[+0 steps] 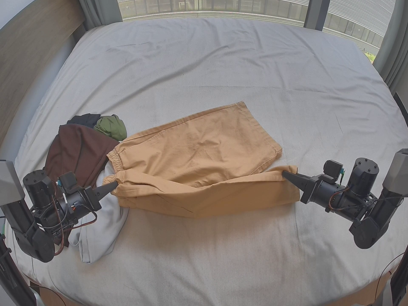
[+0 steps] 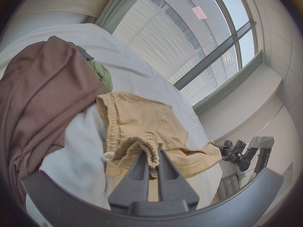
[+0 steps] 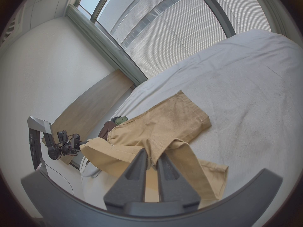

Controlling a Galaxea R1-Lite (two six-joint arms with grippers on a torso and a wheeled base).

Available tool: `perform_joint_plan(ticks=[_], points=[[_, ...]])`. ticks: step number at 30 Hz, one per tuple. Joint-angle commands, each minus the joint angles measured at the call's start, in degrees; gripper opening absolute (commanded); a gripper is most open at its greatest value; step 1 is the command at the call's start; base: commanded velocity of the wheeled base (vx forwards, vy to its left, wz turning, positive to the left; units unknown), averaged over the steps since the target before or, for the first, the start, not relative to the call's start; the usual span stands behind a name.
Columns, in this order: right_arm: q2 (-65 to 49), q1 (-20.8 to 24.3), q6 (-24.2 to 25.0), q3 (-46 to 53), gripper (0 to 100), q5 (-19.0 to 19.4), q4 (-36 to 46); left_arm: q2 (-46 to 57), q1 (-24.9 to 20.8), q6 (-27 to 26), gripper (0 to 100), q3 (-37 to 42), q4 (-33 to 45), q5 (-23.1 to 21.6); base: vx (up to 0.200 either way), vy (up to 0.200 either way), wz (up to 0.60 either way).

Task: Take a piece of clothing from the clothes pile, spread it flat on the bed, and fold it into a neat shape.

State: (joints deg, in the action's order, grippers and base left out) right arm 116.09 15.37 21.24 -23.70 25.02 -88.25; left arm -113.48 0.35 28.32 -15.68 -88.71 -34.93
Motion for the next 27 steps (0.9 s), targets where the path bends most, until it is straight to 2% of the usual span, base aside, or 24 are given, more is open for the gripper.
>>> perform_joint_plan(ticks=[1,5,11,20,24,27], points=[[-0.43,0.27,0.3,-2.41,0,-0.23,0.01,1.77,-0.27,0.95,0,-1.46,-0.06,0.56,0.0,0.0,0.0],[-0.08,0.27,1.09,-5.13,0,-1.72,0.01,1.69,-0.44,1.83,0,-2.43,-0.06,2.58,0.0,0.0,0.0],[0.98,0.1,3.11,-9.96,0,-1.9,0.27,1.77,-0.44,1.92,0,-3.22,-0.06,3.37,0.0,0.0,0.0],[1.24,-0.52,3.2,-17.61,0,-1.9,7.12,1.33,-1.5,2.0,0,-3.57,-0.06,4.08,0.0,0.0,0.0],[1.07,-0.43,3.2,-20.77,0,-1.9,9.85,1.33,-2.99,4.03,0,-5.07,0.03,8.38,0.0,0.0,0.0],[1.16,-0.43,3.2,-23.59,0,-1.9,12.4,1.33,-3.08,4.55,0,-5.59,0.03,8.91,0.0,0.0,0.0]])
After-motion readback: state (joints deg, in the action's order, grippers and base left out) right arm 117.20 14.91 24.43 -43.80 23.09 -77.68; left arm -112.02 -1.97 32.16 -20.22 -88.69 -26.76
